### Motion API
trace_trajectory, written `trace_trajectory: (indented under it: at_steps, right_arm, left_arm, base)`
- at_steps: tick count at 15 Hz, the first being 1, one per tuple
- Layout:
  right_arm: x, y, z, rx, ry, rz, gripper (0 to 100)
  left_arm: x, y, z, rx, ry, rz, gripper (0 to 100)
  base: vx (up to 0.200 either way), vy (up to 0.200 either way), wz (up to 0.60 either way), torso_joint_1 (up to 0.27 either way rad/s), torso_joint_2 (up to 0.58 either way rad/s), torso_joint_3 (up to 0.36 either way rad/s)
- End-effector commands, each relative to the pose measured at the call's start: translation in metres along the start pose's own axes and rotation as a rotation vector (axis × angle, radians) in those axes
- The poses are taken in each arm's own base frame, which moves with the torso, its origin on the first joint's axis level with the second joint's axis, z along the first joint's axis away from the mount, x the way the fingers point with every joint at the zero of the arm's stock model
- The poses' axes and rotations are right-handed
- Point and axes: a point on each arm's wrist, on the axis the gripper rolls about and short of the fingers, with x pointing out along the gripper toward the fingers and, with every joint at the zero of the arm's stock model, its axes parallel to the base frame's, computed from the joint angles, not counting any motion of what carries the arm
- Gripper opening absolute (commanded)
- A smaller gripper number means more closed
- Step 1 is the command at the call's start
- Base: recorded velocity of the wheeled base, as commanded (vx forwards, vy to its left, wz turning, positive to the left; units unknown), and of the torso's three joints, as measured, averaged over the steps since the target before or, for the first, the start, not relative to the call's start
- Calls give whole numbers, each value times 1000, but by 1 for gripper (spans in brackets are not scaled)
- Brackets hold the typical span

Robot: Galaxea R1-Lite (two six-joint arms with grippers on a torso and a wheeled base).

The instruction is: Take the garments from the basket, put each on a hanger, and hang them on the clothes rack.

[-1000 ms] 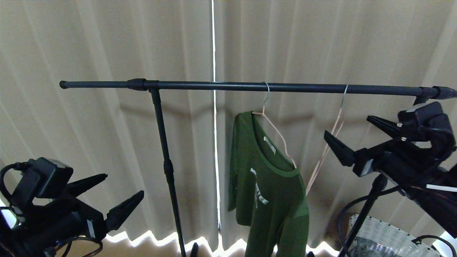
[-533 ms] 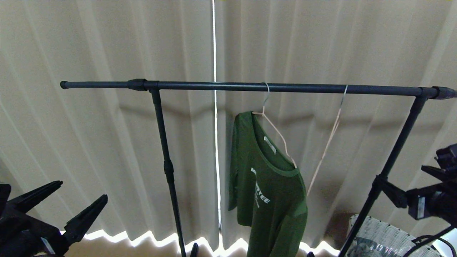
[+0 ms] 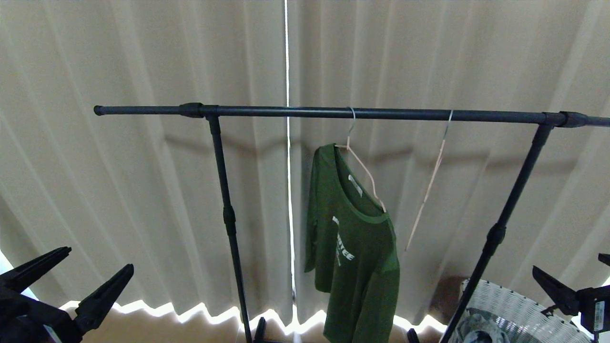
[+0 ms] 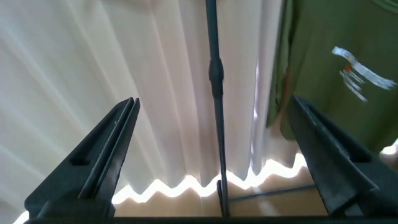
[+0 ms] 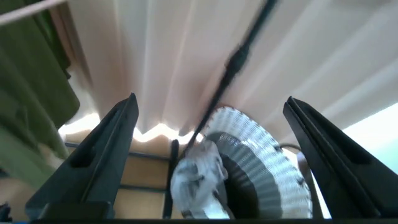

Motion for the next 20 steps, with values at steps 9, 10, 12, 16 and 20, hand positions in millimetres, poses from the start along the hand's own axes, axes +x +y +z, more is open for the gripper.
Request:
trace_trajectory:
  at_steps: [9,10,12,16,20]
  right_arm:
    - [-9,1,-22,-55,40,-2,100]
    - [-10,0,-24,-55,45,-14,100]
    - [-10,0,-24,-68,48,-19,100]
    - [-10,-1,-24,-83,47,-19,100]
    - [-10,-1,-23,-83,43,-29,100]
  left_arm:
    - [8,-14,1,12,13,-142,100]
    - [13,-14,2,10,22,-145,100]
    - [16,-14,2,7,33,-145,100]
    - [17,-17,3,14,32,-166,100]
    - [21,-18,4,16,35,-178,100]
  base:
    - [-89,0,0,-3,1,2]
    - [0,0,0,0,0,0]
    - [0,0,0,0,0,0]
    - [0,0,0,0,0,0]
    - [0,0,0,0,0,0]
